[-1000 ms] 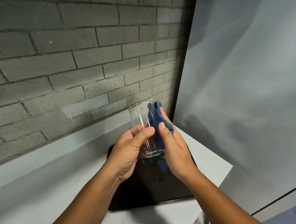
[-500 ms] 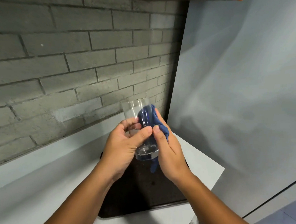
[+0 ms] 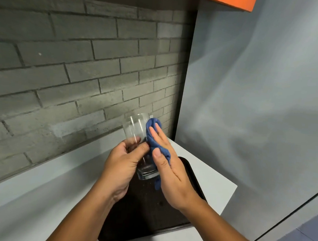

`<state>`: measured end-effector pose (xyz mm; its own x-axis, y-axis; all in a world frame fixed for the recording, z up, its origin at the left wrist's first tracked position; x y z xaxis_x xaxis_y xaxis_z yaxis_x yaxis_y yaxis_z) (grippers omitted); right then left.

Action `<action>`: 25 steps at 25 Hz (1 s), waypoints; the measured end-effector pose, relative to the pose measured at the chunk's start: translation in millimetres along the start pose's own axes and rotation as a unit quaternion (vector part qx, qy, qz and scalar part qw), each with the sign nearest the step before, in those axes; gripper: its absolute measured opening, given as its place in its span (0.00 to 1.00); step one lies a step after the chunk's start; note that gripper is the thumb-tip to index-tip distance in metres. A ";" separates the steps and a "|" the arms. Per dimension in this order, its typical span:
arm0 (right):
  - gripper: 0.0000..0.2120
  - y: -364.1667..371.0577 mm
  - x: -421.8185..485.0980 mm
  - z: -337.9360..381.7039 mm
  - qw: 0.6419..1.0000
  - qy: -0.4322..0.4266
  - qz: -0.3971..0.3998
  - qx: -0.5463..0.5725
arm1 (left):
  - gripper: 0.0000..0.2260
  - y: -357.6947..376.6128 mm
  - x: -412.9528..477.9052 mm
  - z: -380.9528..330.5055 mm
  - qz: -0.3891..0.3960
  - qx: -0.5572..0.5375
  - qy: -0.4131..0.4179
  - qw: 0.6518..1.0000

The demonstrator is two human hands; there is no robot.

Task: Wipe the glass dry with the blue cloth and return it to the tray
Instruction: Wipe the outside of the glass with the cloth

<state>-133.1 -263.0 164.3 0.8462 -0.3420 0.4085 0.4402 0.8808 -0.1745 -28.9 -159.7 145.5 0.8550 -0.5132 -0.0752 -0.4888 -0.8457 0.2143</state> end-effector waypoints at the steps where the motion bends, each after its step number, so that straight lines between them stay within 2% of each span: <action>1: 0.26 -1.1 2.6 2.8 1.000 0.013 0.000 0.015 | 0.30 0.6 -2.7 1.0 0.009 -0.007 -0.009 1.000; 6: 0.27 -0.3 3.9 0.3 0.999 -0.011 0.034 -0.024 | 0.36 -0.5 -8.9 3.7 -0.001 -0.039 -0.005 0.999; 9: 0.28 -4.9 8.1 10.9 1.000 0.003 0.003 0.019 | 0.35 2.5 -12.1 1.5 0.003 -0.051 0.008 0.999; 13: 0.27 -1.4 5.6 21.8 0.991 -0.085 0.030 -0.095 | 0.22 3.6 -7.0 0.2 0.047 -0.069 0.018 0.996; 16: 0.27 -3.0 8.5 23.6 0.998 -0.034 0.020 -0.050 | 0.19 2.4 -4.5 7.8 0.057 -0.061 0.000 0.997; 19: 0.27 5.1 -2.7 23.8 0.983 -0.096 0.067 -0.142 | 0.14 0.2 -5.4 11.8 0.057 -0.061 -0.015 0.996; 20: 0.26 5.5 -3.4 22.7 0.980 -0.104 0.085 -0.147 | 0.13 0.2 -6.2 12.1 0.056 -0.065 -0.019 0.996; 23: 0.26 -2.5 4.3 20.5 0.996 -0.030 0.056 -0.056 | 0.20 1.5 -9.0 15.4 0.052 -0.085 -0.027 0.995; 25: 0.26 0.8 0.3 21.4 0.994 -0.048 0.058 -0.082 | 0.22 3.3 -10.4 14.6 0.050 -0.099 -0.042 0.993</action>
<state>-138.9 -255.3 183.5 0.8650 -0.2020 0.4592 0.3913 0.8445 -0.3656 -41.9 -159.4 132.7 0.7824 -0.6103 -0.1238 -0.5192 -0.7491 0.4115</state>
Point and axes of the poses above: each hand's wrist, its own x-axis towards the middle knuckle, its own y-axis out of the palm, z = x × y, the point moved 5 cm from there along x, towards the middle knuckle, and after that the axes turned 6 degrees about x, right-handed, at the moved point
